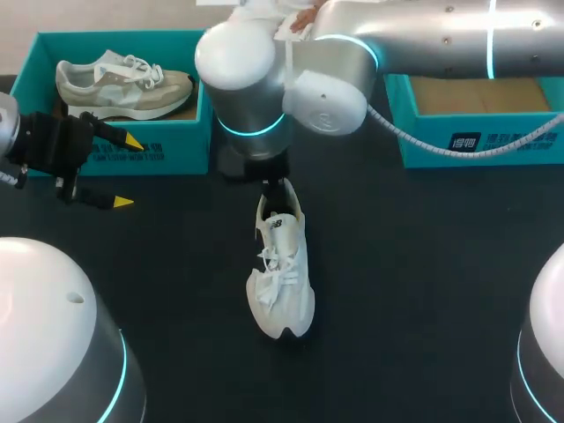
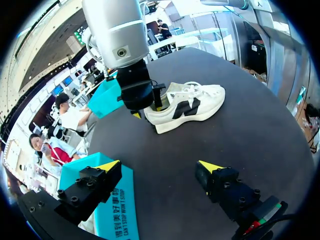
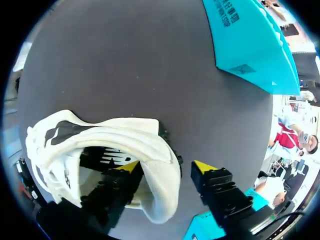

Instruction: Take the shoe out of the shoebox, open the shoe tongue, remove and reinsert the insole, then place the shoe into the shoebox

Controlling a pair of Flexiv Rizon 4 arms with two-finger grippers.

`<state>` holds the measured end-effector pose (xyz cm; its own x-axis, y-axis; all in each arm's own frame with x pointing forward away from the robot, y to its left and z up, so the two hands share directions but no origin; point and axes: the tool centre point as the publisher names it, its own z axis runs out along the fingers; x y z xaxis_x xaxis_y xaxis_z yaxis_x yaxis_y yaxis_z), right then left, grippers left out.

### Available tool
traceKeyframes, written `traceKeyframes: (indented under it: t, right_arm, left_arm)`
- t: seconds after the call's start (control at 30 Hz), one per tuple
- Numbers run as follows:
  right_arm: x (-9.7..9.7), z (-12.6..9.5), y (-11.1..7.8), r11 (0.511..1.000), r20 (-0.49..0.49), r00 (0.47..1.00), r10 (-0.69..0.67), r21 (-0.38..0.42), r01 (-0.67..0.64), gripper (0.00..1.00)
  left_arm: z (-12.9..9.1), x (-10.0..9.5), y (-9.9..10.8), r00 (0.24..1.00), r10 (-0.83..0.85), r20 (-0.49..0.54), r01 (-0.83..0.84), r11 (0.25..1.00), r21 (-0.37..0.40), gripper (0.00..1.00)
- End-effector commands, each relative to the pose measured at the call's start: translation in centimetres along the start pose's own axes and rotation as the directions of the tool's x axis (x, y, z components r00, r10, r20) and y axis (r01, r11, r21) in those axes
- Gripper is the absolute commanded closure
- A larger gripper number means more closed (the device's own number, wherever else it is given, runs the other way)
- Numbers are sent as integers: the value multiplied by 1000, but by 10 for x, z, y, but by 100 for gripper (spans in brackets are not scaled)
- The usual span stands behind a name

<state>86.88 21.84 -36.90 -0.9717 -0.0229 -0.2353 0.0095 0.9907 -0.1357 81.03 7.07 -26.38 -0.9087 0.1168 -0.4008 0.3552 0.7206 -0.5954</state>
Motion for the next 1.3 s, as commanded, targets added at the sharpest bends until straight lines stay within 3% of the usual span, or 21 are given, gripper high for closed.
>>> traceKeyframes:
  t: [0.03, 0.1, 0.17, 0.47, 0.7, 0.77, 0.93, 1.3]
  right_arm:
    - [2, 13, 0, 1000, -11, 1000, 2, 9, -2, 58]
    - [4, 15, -1, 1000, -16, 1000, 5, 12, -5, 73]
    - [6, 15, -2, 1000, -15, 1000, 10, 15, -10, 100]
    - [5, 2, -13, 996, 10, 998, 69, 51, -70, 100]
    - [2, -75, -40, 999, -56, 997, 49, -6, -49, 100]
    - [0, -100, -44, 999, -99, 995, -15, 27, 18, 100]
    - [-14, -157, -50, 999, -98, 994, -44, -29, 42, 100]
    - [-56, -228, -76, 997, 24, 998, -63, -53, 64, 100]
  left_arm:
    - [-1, 1, -1, 1000, 0, -1, 0, 1000, -3, 0]
    - [-1, 1, -1, 1000, 0, -1, 0, 1000, -3, 0]
    - [-1, 1, -1, 1000, 0, -1, 0, 1000, -3, 0]
    - [-1, 1, -1, 1000, 0, -1, 0, 1000, -3, 0]
    - [-1, 1, -1, 1000, 0, -1, 0, 1000, -3, 0]
    - [-1, 1, -1, 1000, 0, -1, 0, 1000, -3, 0]
    - [-1, 1, -1, 1000, 0, -1, 0, 1000, -3, 0]
    - [-1, 1, -1, 1000, 0, -1, 0, 1000, -3, 0]
